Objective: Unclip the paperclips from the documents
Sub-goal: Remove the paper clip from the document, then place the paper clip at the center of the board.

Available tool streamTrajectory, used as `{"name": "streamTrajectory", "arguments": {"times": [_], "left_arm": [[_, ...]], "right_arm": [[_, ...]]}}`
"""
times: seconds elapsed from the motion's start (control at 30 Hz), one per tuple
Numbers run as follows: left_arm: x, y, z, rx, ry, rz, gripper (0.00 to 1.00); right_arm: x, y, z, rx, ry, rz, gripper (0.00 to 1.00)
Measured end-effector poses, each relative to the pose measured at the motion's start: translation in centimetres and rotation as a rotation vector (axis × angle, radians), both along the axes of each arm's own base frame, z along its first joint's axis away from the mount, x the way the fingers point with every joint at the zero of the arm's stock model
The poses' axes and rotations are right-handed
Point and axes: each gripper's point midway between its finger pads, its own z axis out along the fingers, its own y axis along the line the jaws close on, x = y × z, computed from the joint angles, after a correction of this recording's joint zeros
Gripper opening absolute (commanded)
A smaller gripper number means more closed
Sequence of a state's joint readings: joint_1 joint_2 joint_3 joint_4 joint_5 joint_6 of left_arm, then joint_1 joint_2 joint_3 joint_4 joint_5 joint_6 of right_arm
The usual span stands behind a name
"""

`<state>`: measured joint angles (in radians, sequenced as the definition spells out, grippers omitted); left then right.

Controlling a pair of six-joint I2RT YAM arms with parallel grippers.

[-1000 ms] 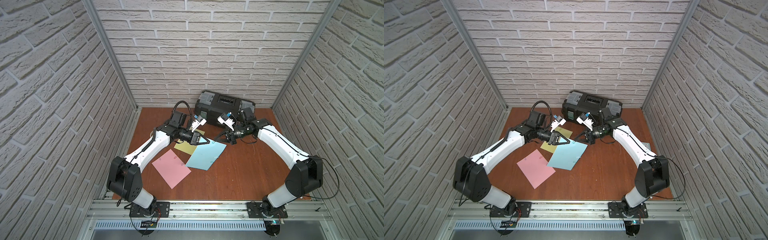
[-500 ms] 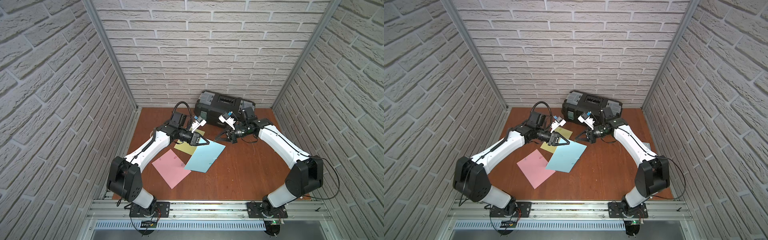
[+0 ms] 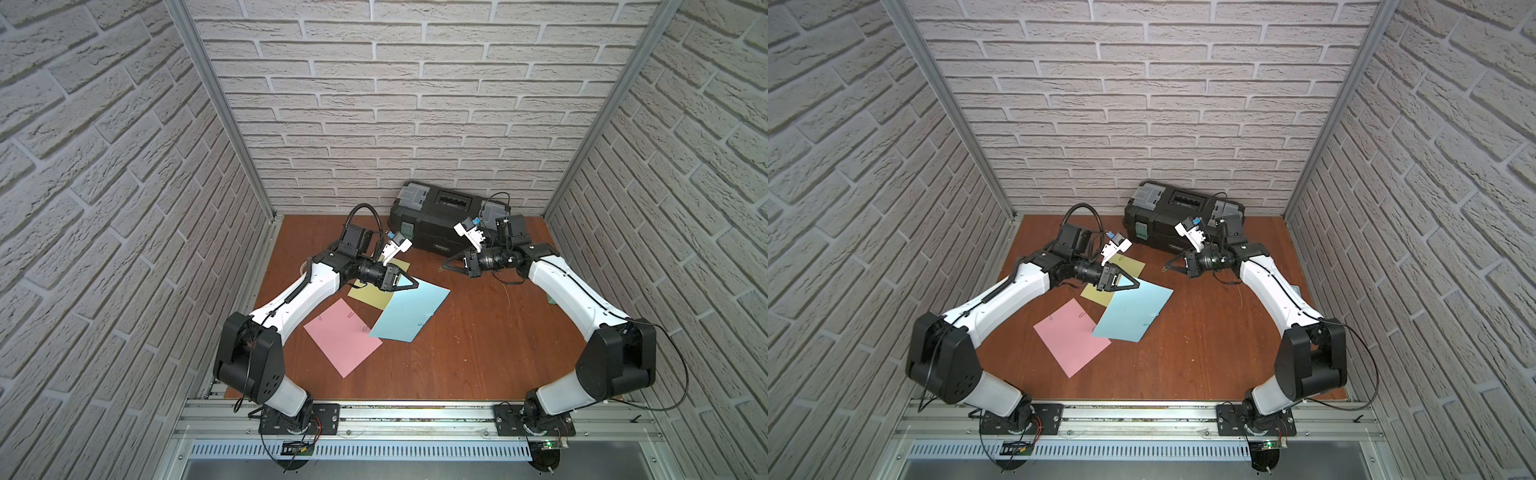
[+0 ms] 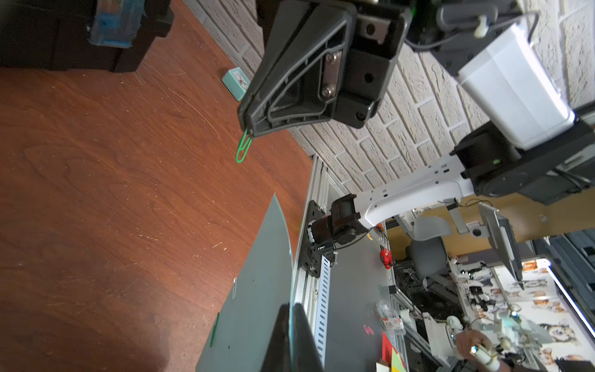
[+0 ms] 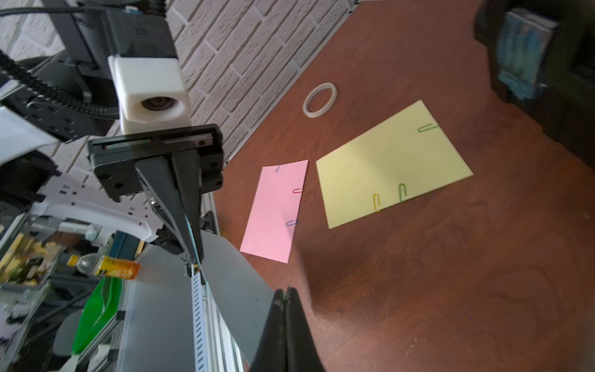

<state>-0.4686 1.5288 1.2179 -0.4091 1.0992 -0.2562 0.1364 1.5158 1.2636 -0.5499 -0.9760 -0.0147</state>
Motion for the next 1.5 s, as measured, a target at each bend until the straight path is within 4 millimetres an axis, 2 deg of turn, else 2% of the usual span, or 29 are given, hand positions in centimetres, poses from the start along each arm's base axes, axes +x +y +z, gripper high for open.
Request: {"name": "streamTrajectory", "arguments": {"times": [0.13, 0.23, 0.3, 0.5, 0.6, 0.8, 1.07, 1.23, 1.37, 1.47, 1.5], "left_arm": [[1.1, 0.0, -0.1, -0.008, -0.005, 0.043, 0.00], [1.9, -0.2, 0.4, -0.023, -0.025, 0.071, 0.00], [2.5, -0.4, 0.7, -0.036, -0.037, 0.090, 0.00], [3.7, -0.8, 1.1, -0.069, -0.042, 0.137, 0.00], [4.4, -1.0, 1.2, -0.076, -0.046, 0.156, 0.00], [5.0, -1.2, 1.0, -0.079, -0.040, 0.175, 0.00], [5.0, -1.6, 1.1, -0.083, -0.043, 0.178, 0.00], [5.1, -1.8, 1.0, -0.083, -0.043, 0.179, 0.00], [5.0, -1.8, 1.1, -0.085, -0.045, 0.178, 0.00], [5.0, -1.8, 1.1, -0.085, -0.039, 0.179, 0.00], [5.1, -1.8, 1.1, -0.085, -0.039, 0.180, 0.00]], "right_arm": [[0.2, -3.0, -2.4, -0.033, 0.084, -0.153, 0.03], [-0.1, -5.5, -5.2, -0.059, 0.173, -0.275, 0.03], [-0.4, -7.5, -7.4, -0.087, 0.242, -0.372, 0.03], [-0.7, -14.1, -12.3, -0.123, 0.399, -0.659, 0.03], [-1.0, -17.2, -13.9, -0.134, 0.449, -0.780, 0.03], [-0.5, -21.3, -16.2, -0.156, 0.504, -0.926, 0.03], [-0.8, -24.8, -19.4, -0.203, 0.582, -1.037, 0.03], [-1.5, -25.6, -21.6, -0.230, 0.653, -1.060, 0.03], [-1.4, -25.7, -21.9, -0.232, 0.666, -1.060, 0.04], [-1.4, -25.8, -22.0, -0.237, 0.677, -1.061, 0.12], [-1.4, -25.9, -22.1, -0.245, 0.679, -1.061, 0.18]]}}
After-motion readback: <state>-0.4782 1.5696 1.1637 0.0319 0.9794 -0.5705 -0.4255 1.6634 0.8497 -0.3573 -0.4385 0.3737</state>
